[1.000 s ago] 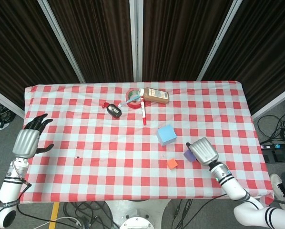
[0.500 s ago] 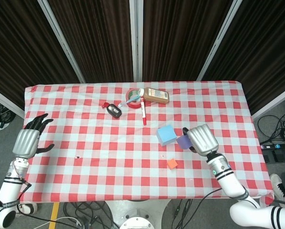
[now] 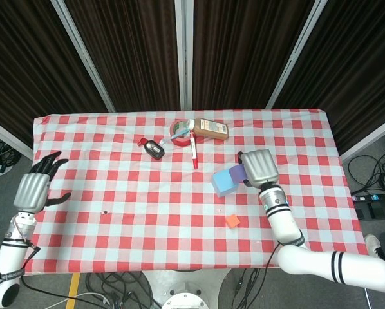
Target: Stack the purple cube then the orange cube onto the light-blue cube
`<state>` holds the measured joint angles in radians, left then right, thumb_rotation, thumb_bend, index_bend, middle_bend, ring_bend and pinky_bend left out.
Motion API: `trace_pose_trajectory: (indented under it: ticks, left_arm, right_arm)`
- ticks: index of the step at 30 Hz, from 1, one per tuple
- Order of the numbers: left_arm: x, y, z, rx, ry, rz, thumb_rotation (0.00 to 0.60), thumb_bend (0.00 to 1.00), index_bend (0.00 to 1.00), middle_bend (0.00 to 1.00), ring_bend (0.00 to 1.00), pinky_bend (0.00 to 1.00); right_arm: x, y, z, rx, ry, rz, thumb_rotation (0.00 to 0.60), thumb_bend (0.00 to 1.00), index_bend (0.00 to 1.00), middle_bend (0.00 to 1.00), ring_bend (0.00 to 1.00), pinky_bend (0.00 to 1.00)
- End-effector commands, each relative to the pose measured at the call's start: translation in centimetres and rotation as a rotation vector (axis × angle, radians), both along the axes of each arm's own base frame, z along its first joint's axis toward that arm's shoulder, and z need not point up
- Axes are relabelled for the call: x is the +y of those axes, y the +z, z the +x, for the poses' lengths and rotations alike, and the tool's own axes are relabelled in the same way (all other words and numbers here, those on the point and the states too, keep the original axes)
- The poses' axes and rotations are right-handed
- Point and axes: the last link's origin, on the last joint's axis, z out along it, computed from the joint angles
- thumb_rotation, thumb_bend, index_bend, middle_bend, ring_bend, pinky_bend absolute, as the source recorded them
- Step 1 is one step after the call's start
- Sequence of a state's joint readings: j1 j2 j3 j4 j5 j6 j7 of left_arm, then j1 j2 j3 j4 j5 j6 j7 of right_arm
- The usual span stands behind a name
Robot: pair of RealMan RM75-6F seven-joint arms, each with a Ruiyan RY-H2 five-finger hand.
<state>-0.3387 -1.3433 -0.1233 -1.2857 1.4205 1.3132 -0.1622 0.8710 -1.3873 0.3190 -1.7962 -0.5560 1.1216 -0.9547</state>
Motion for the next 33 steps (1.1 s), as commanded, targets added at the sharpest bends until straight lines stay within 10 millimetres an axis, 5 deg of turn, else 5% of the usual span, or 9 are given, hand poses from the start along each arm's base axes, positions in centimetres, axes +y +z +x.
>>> trace_pose_trajectory:
  ticks: [1, 33]
  left_arm:
    - [0.0, 0.1, -0.1, -0.003, 0.002, 0.001, 0.600, 0.21, 0.26, 0.20, 0.13, 0.23]
    - [0.2, 0.6, -0.5, -0.015, 0.021, 0.018, 0.600, 0.21, 0.26, 0.20, 0.13, 0.23]
  right_arm:
    - [-0.6, -0.6, 0.6, 0.016, -0.033, 0.004, 0.600, 0.12, 0.55, 1.00, 1.00, 0.96]
    - [-2.5, -3.4, 3.3, 0.203, -0.101, 0.139, 0.600, 0.13, 0.56, 1.00, 1.00, 0.96]
